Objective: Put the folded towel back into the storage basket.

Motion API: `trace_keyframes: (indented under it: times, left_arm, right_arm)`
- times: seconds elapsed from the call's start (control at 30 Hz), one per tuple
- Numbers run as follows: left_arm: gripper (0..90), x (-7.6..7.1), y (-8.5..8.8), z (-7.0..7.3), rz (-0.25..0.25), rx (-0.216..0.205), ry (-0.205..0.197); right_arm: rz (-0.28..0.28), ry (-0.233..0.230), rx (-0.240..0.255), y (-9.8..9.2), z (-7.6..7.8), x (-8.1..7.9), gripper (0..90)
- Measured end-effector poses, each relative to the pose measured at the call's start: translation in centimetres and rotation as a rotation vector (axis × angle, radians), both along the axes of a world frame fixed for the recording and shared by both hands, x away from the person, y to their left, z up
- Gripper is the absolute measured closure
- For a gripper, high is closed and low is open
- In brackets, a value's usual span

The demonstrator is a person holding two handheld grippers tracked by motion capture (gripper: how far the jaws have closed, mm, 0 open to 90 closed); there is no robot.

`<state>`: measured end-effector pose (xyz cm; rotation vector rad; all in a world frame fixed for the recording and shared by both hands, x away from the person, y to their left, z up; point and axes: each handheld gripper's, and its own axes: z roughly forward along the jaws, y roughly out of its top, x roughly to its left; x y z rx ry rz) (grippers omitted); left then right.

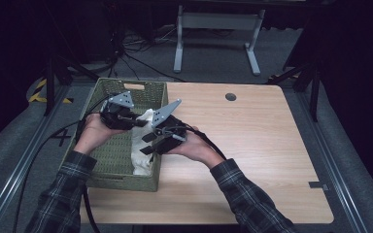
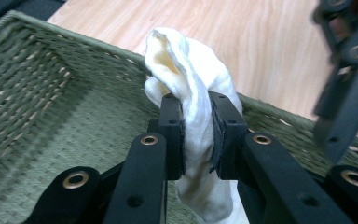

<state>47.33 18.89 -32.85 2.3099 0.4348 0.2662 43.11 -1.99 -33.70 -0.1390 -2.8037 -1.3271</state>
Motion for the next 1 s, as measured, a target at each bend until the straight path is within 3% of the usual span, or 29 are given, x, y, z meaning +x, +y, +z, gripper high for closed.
trace_keyframes:
  times: [0.3,0.5,0.67,0.87,1.0]
  left_arm:
    - [77.2,2.2,-0.6,0.1,0.047,0.018,0.004]
    - [76.4,2.8,-0.7,-0.8,0.073,0.033,0.031]
    - [75.4,3.0,-0.8,-1.1,0.065,0.033,0.028]
    - [71.4,3.7,-1.2,-1.6,0.094,0.048,-0.003]
    - [63.8,4.4,-1.3,-1.7,0.154,0.049,-0.03]
  right_arm:
    - [-0.032,-0.022,0.007,-2.9,0.5,-0.2,50.1]
    - [-0.055,-0.039,0.0,-5.2,0.6,-0.5,48.7]
    - [-0.075,-0.046,0.003,-7.0,0.4,-0.6,48.4]
    - [-0.104,-0.045,0.005,-9.5,0.2,-0.5,48.4]
    - [-0.122,-0.039,0.018,-11.0,0.1,-0.4,48.3]
